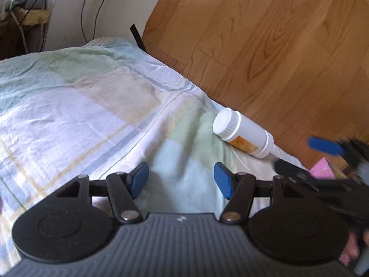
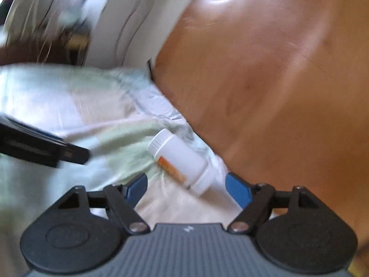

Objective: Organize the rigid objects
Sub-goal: 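Move the right tool to the white pill bottle and close on it, then lift the white pill bottle with the right tool toward the pink tin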

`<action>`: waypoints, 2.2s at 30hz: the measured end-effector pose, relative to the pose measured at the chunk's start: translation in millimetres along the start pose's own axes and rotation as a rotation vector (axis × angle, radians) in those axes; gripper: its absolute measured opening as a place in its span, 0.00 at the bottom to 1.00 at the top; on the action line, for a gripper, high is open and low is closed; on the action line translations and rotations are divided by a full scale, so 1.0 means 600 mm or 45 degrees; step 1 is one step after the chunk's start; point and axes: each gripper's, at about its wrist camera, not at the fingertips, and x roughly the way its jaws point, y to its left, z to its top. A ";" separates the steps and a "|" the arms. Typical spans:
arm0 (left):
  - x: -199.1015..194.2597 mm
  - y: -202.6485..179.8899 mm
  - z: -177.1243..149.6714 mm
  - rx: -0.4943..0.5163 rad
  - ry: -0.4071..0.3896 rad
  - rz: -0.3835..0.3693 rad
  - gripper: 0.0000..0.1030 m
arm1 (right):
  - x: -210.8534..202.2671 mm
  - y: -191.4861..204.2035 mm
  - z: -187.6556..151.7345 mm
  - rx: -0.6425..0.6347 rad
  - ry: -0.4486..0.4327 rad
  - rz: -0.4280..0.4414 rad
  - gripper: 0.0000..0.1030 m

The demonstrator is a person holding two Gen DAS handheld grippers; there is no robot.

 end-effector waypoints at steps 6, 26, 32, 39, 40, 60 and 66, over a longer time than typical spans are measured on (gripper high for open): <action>0.001 0.002 0.003 -0.035 -0.005 -0.013 0.63 | 0.103 -0.007 0.045 -0.175 0.144 0.061 0.75; 0.005 -0.003 0.002 0.019 -0.018 -0.002 0.68 | 0.114 -0.016 0.035 -0.146 0.241 0.084 0.59; 0.000 -0.002 0.002 0.030 -0.051 0.015 0.68 | -0.008 -0.040 -0.015 0.111 0.099 0.052 0.53; -0.013 -0.026 -0.008 0.122 -0.078 -0.152 0.68 | -0.197 -0.058 -0.166 0.773 -0.058 0.333 0.53; -0.016 -0.033 -0.012 0.150 -0.080 -0.193 0.68 | -0.220 -0.057 -0.195 0.836 -0.071 0.346 0.53; -0.108 -0.236 -0.166 0.566 0.333 -1.051 0.75 | -0.398 -0.052 -0.427 0.962 -0.010 0.079 0.63; -0.115 -0.273 -0.213 0.706 0.427 -1.094 0.77 | -0.408 -0.019 -0.437 0.863 0.033 0.049 0.63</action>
